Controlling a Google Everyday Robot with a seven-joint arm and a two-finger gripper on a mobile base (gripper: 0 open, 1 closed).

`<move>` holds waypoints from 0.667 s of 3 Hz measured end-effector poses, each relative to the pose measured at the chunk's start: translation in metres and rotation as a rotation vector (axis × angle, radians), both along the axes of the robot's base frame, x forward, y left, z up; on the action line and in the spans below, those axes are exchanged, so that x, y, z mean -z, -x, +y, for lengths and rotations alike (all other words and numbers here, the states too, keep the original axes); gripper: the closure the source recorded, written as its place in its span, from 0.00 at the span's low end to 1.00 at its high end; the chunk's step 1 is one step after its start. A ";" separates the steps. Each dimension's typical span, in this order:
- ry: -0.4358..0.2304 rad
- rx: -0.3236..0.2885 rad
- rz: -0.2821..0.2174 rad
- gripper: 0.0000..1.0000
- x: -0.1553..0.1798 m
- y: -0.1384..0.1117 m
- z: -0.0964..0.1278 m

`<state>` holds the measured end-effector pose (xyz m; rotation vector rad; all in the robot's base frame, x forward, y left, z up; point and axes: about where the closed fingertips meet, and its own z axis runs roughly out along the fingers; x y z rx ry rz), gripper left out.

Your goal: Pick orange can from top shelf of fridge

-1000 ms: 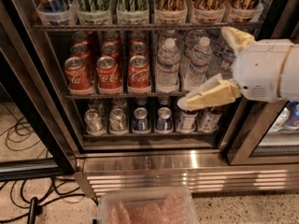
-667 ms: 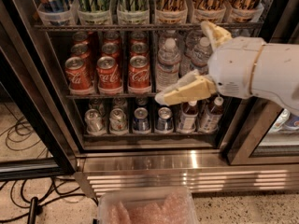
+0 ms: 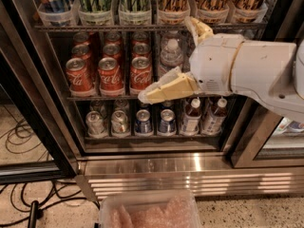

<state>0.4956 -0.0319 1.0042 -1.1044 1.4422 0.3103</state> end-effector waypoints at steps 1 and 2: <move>-0.032 0.035 -0.027 0.00 -0.003 -0.005 0.002; -0.082 0.102 -0.094 0.00 -0.018 -0.020 0.007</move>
Offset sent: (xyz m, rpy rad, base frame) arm 0.0422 0.0064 0.0303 0.1530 -0.1877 -0.2156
